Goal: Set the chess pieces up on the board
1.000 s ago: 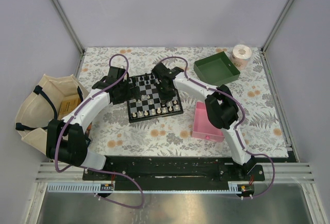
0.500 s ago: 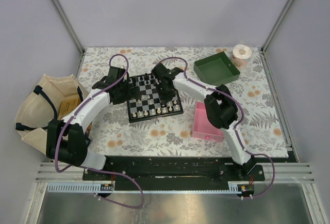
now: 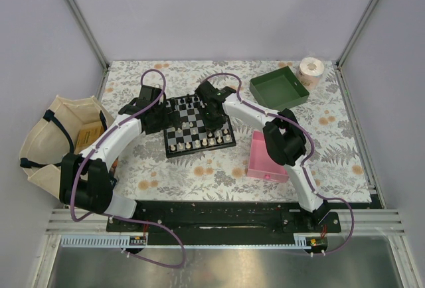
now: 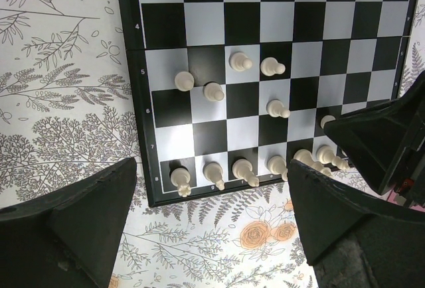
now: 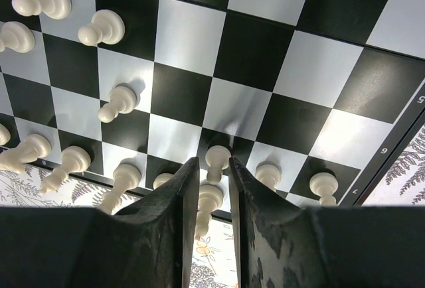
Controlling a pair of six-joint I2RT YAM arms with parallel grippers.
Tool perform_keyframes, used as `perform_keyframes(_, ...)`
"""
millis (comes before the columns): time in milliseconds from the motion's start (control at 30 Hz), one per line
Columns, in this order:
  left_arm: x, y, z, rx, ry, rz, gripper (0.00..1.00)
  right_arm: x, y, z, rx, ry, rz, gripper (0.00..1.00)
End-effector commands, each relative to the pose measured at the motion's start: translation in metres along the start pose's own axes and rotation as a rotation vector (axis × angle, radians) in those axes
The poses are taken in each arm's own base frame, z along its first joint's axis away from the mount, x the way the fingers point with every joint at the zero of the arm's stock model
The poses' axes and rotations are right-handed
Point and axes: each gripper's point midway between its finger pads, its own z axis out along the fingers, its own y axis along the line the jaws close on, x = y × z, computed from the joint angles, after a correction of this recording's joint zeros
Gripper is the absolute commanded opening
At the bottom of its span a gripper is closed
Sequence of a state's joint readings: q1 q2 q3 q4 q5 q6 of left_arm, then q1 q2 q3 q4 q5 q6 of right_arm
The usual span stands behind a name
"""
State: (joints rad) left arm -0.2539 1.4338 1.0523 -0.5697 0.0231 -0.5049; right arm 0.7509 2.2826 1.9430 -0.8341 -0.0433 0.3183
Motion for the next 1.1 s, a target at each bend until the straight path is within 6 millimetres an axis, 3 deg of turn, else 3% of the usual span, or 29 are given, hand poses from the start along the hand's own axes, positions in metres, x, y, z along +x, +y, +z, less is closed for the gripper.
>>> perform_keyframes(0,-0.015,-0.009,-0.003,0.038,-0.051,-0.005,0.99,-0.021,0.012,-0.021,-0.026,-0.082,-0.018,0.34)
perform_keyframes(233,-0.019,-0.005,-0.007,0.020,-0.080,-0.014,0.99,-0.043,0.024,-0.032,-0.057,-0.127,-0.021,0.36)
perform_keyframes(300,-0.019,-0.005,-0.008,0.022,-0.084,-0.014,0.99,-0.048,0.028,-0.033,-0.077,-0.137,-0.024,0.44)
perform_keyframes(500,-0.024,0.006,-0.015,-0.028,-0.136,-0.030,0.99,-0.059,0.042,-0.032,-0.120,-0.156,-0.028,0.47)
perform_keyframes(767,-0.036,0.025,-0.032,-0.105,-0.228,-0.072,0.99,-0.051,0.062,-0.018,-0.142,-0.122,-0.058,0.47)
perform_keyframes(1067,-0.035,0.031,-0.034,-0.113,-0.243,-0.095,0.99,-0.039,0.065,-0.003,-0.135,-0.082,-0.070,0.47)
